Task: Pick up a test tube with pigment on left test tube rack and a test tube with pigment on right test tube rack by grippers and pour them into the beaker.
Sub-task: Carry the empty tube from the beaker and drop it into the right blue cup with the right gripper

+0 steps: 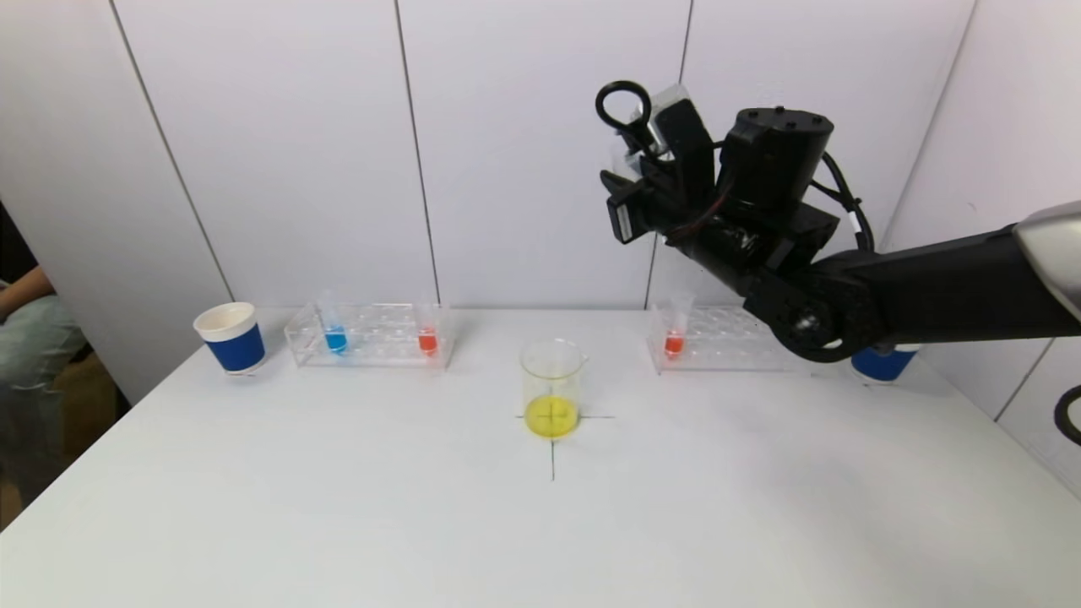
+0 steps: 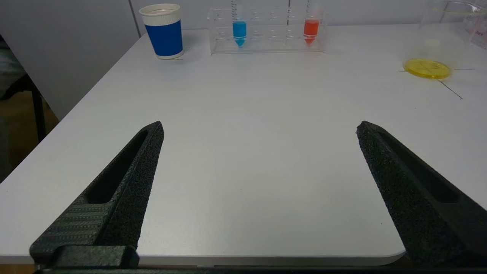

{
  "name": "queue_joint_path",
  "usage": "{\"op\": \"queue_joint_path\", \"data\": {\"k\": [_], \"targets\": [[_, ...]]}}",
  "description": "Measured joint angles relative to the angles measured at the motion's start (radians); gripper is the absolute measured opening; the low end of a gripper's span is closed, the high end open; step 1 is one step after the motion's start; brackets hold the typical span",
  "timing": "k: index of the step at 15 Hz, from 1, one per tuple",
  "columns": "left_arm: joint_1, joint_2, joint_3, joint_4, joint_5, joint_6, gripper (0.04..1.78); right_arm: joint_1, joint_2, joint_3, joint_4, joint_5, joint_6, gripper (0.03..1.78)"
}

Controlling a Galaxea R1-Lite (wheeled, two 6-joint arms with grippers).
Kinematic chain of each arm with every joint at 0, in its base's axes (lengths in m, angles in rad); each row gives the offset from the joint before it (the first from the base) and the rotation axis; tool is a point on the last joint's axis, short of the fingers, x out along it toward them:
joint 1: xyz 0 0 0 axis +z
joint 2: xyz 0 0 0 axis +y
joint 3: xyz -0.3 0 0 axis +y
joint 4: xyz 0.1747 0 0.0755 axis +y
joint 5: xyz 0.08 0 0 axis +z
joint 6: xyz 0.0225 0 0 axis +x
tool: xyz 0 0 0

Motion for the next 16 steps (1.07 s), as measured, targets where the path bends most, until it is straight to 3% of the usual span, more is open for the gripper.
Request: {"op": "queue_joint_path", "data": {"k": [2,6,11,16], "targets": [[0.000,0.000,0.000,0.000,0.000,0.000,1.77,-0.032,-0.009,-0.008,0.010,-0.069,0.076,0.51],[0.000,0.000,0.000,0.000,0.000,0.000,1.77,-0.151,-0.040,0.009,0.061,-0.089,0.168,0.51],[0.000,0.000,0.000,0.000,0.000,0.000,1.77,-0.300,-0.134,0.097,0.157,-0.070,0.282,0.51],[0.000,0.000,0.000,0.000,0.000,0.000,1.77,-0.458,-0.188,0.167,0.164,-0.004,0.321,0.51]]}}
